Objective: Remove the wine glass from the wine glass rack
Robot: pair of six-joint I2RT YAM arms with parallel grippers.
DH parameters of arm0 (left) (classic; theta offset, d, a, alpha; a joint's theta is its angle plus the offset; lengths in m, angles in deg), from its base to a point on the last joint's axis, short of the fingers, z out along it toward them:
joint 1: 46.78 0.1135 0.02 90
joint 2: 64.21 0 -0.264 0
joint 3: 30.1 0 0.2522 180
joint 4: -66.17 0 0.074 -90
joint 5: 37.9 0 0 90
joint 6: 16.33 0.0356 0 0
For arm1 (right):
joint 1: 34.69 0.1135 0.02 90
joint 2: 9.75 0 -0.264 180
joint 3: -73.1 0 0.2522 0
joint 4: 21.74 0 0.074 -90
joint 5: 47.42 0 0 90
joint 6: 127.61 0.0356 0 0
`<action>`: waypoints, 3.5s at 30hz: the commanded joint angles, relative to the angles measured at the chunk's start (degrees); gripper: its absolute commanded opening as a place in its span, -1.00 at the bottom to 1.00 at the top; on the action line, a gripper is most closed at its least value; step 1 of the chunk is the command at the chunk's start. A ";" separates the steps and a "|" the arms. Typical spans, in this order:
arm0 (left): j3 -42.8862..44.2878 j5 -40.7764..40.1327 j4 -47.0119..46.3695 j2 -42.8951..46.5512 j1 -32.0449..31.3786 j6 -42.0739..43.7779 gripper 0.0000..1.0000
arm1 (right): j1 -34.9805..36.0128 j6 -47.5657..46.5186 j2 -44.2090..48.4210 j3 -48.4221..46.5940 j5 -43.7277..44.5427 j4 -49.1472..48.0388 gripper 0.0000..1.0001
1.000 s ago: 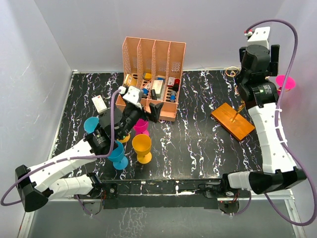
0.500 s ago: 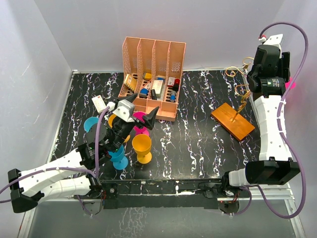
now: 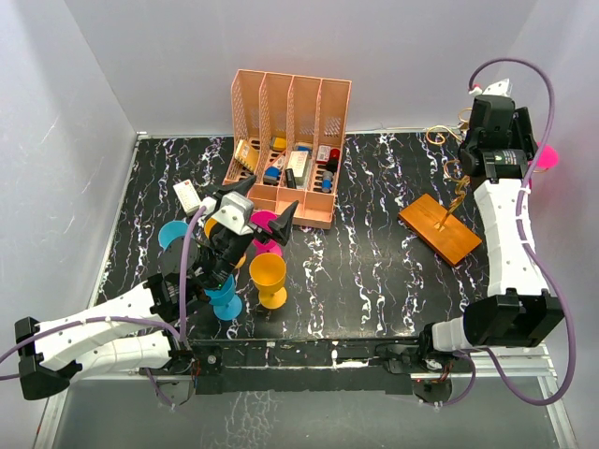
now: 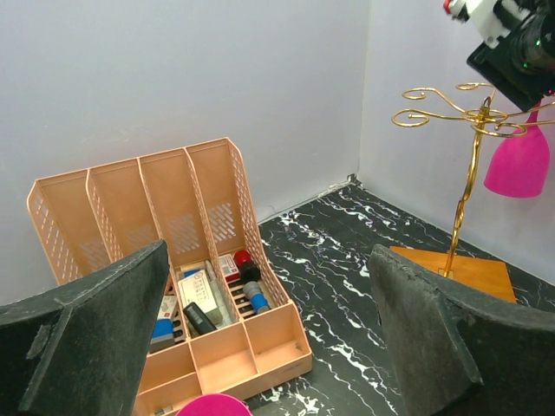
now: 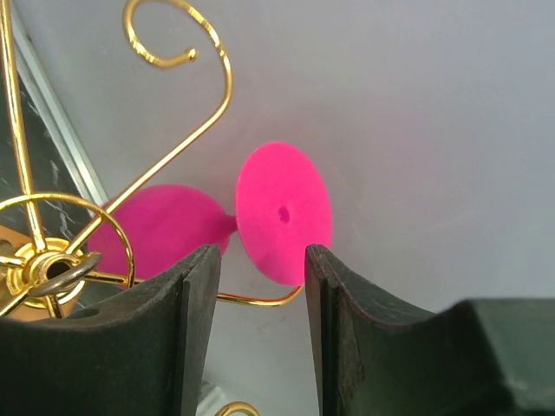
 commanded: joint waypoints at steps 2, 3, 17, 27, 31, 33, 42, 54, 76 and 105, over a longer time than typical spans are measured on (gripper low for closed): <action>-0.53 -1.69 -2.43 1.01 -0.44 1.10 0.94 | -0.05 -8.99 1.74 4.05 4.27 -7.47 -0.05; -0.51 -1.76 -2.48 1.04 -0.49 1.22 0.94 | 0.01 -9.05 1.76 4.06 4.14 -7.66 -0.05; -0.81 -3.48 -3.31 1.46 -0.53 1.78 0.94 | 0.02 -14.26 -1.46 2.57 6.18 -11.70 -0.14; -1.01 -4.47 -3.90 1.61 -0.53 1.89 0.94 | -0.13 -17.57 -2.21 4.20 7.32 -14.49 -0.15; -1.06 -4.51 -4.02 1.70 -0.53 1.92 0.94 | -0.14 -18.35 -2.67 5.02 7.65 -15.33 -0.20; -1.18 -4.51 -4.09 1.70 -0.53 1.89 0.94 | -0.16 -18.42 -2.84 5.09 7.53 -15.33 -0.21; -1.37 -4.57 -4.34 1.70 -0.53 1.98 0.94 | -0.68 -19.08 -3.06 6.34 7.41 -15.71 -0.20; -1.64 -4.78 -5.13 2.25 -0.75 2.41 0.94 | -1.30 -19.77 -3.42 5.90 7.81 -16.34 -0.36; -2.08 -4.96 -5.90 2.45 -1.89 2.86 0.94 | -1.41 -21.85 0.09 5.56 8.72 -16.63 -0.84; -2.35 -5.20 -6.17 2.95 -2.79 3.30 0.94 | -1.40 -23.33 6.54 10.35 3.41 -13.36 -0.84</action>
